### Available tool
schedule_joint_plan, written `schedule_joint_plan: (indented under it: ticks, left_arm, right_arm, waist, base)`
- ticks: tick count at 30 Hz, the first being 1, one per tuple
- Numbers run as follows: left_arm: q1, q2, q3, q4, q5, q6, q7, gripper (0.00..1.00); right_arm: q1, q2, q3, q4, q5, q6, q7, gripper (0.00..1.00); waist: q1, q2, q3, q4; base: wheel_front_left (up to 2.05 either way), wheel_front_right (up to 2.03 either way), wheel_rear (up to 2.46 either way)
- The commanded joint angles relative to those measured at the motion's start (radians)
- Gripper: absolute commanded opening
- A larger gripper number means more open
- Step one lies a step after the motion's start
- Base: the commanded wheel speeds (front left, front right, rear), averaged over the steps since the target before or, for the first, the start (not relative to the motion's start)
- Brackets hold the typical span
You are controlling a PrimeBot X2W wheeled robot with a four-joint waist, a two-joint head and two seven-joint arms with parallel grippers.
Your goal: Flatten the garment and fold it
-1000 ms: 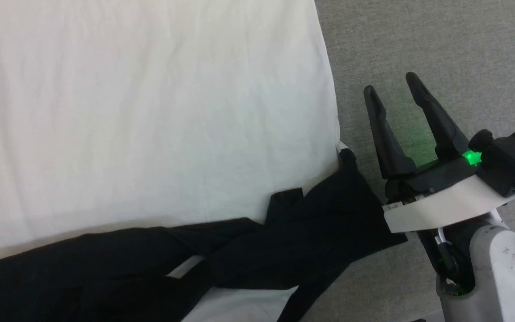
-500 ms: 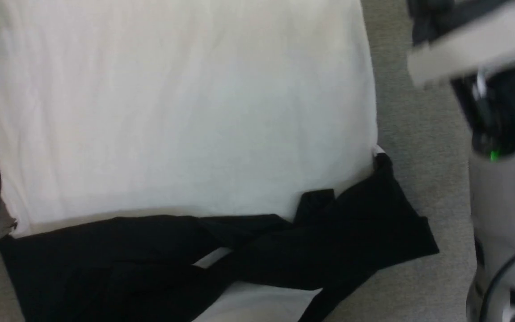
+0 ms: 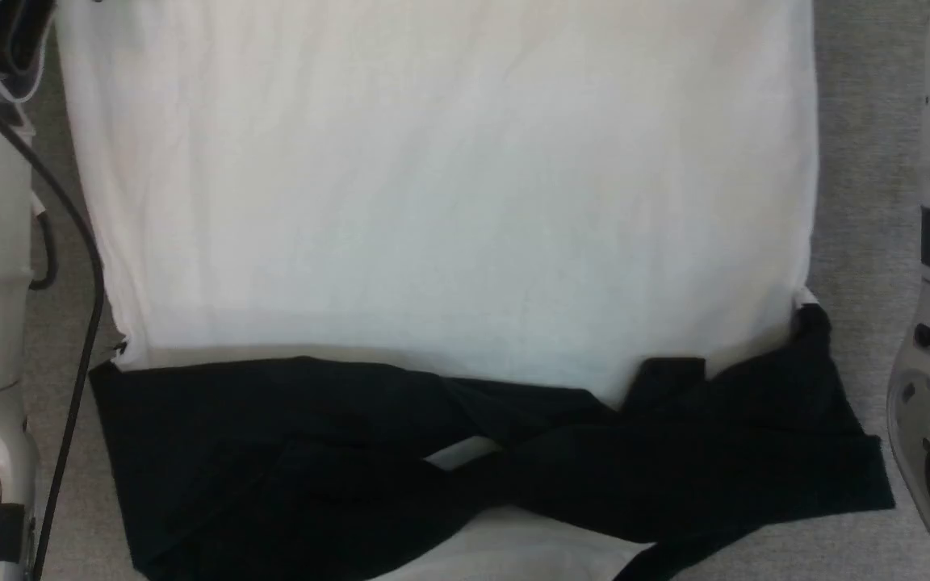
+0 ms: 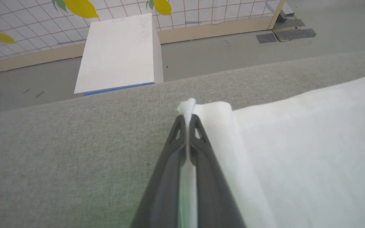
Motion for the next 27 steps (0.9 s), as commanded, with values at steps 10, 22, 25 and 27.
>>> schedule_joint_plan:
  ticks: [10, 22, 25, 27]
  left_arm:
    - [-0.055, -0.022, -0.031, 0.055, -0.002, -0.034, -0.073, 0.00]
    - [-0.164, 0.034, -0.016, 0.148, 0.083, -0.029, -0.390, 0.00]
    - [-0.184, 0.040, -0.013, 0.175, 0.102, -0.014, -0.464, 0.00]
    - [-0.189, 0.042, -0.008, 0.193, 0.107, -0.006, -0.508, 0.00]
  right_arm:
    - [-0.065, 0.000, 0.023, 0.065, -0.113, -0.002, 0.174, 0.00]
    - [-0.093, 0.000, -0.008, -0.024, -0.218, -0.002, -0.072, 0.00]
    - [-0.102, 0.000, -0.018, -0.029, -0.227, -0.002, -0.150, 0.00]
    - [-0.104, 0.000, -0.017, -0.026, -0.217, -0.002, -0.207, 0.00]
  waist:
    - [-0.0001, 0.0109, 0.032, 0.043]
    - [-0.0001, 0.0109, 0.033, 0.016]
    - [-0.0001, 0.0109, 0.020, 0.010]
    - [-0.0001, 0.0109, 0.005, 0.006]
  base:
    - [0.00, 0.00, 0.00]
    - [0.00, 0.00, 0.00]
    - [0.00, 0.00, 0.00]
    - [0.00, 0.00, 0.00]
